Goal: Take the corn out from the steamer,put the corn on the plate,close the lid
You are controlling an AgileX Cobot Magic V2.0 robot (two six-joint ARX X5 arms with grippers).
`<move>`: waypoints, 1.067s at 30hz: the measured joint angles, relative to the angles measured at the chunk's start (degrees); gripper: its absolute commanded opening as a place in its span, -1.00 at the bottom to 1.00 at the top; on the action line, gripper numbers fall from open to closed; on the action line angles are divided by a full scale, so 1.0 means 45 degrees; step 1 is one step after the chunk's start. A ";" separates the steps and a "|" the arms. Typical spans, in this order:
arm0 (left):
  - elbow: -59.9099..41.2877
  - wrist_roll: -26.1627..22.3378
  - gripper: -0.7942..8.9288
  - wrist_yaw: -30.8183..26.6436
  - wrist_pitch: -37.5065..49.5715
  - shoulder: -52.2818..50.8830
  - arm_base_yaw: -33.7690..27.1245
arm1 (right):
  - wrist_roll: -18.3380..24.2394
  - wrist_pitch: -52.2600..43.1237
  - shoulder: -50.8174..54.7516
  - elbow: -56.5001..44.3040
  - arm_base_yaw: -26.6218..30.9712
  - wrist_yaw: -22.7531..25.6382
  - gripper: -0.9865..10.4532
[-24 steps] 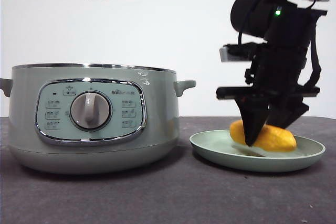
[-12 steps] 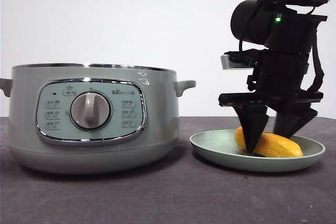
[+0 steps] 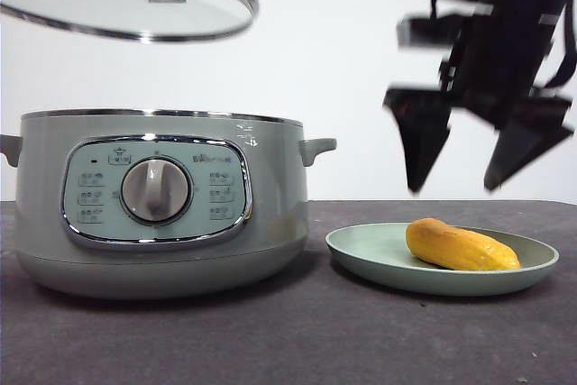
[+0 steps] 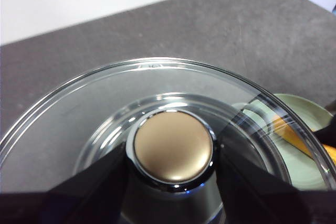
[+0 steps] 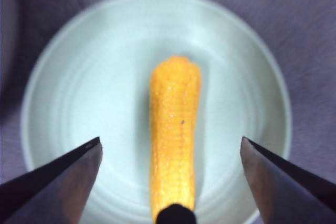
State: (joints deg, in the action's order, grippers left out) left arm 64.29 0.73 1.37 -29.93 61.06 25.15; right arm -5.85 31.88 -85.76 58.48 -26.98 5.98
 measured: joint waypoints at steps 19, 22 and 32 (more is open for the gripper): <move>0.0000 0.0175 -0.85 0.0379 0.0792 0.3521 0.0442 | -0.0087 0.0593 0.5518 0.0000 0.0000 0.0015 -0.06; 0.0000 0.0175 -0.85 0.0330 0.0976 0.3691 0.0447 | -0.0087 0.0699 0.5790 0.0000 0.0000 0.0039 -0.06; 0.0039 0.0170 -0.85 0.0321 0.0976 0.3968 0.0452 | -0.0092 0.0986 0.5848 0.0000 0.0000 0.0039 -0.06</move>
State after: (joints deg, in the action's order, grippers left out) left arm 64.47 1.50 2.81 -25.54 78.91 27.18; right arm -6.26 36.32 -59.44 58.48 -26.98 6.15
